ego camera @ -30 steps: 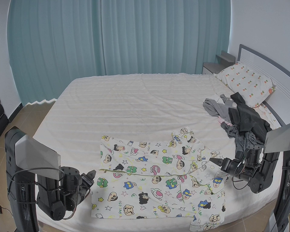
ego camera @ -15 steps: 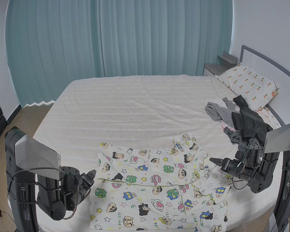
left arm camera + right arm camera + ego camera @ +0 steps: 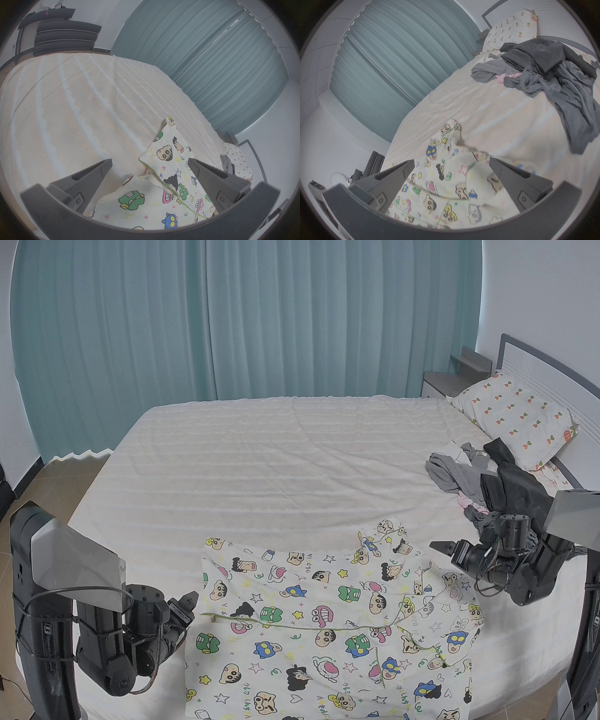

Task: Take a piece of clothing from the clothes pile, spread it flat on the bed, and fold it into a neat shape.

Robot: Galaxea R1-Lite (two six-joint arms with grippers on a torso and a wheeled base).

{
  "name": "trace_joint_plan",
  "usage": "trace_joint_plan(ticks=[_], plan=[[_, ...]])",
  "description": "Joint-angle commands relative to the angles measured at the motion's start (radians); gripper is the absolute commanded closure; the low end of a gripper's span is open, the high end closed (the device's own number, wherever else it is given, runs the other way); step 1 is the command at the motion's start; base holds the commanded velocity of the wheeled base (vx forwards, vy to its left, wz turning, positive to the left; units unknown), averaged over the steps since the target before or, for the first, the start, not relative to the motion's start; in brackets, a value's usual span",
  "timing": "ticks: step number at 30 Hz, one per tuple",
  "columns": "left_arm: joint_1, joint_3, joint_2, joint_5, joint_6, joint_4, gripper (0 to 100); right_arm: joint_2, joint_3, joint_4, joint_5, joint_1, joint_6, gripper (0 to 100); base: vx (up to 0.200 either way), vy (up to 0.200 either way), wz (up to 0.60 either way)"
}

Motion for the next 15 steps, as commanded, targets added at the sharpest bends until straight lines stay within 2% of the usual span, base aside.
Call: trace_joint_plan(ticks=[1,4,5,7,15], plan=[[-0.001,0.002,-0.001,0.014,-0.002,-0.018,0,0.121,-0.356,0.216,0.002,0.024,0.006,0,0.0,0.0,0.0],[-0.001,0.002,-0.001,0.016,-0.002,-0.018,0,0.148,-0.404,0.246,0.002,0.03,0.003,0,0.0,0.0,0.0],[-0.001,0.002,-0.002,0.016,-0.002,-0.018,0,0.168,-0.442,0.312,0.001,0.044,-0.002,0,0.0,0.0,0.0],[-0.001,0.002,-0.002,0.016,-0.002,-0.018,0,0.185,-0.47,0.351,0.002,0.045,-0.008,0,0.0,0.0,0.0],[-0.002,0.004,-0.001,0.016,-0.004,-0.018,0,0.263,-0.551,0.401,0.004,0.052,-0.024,0,0.0,0.0,0.0]])
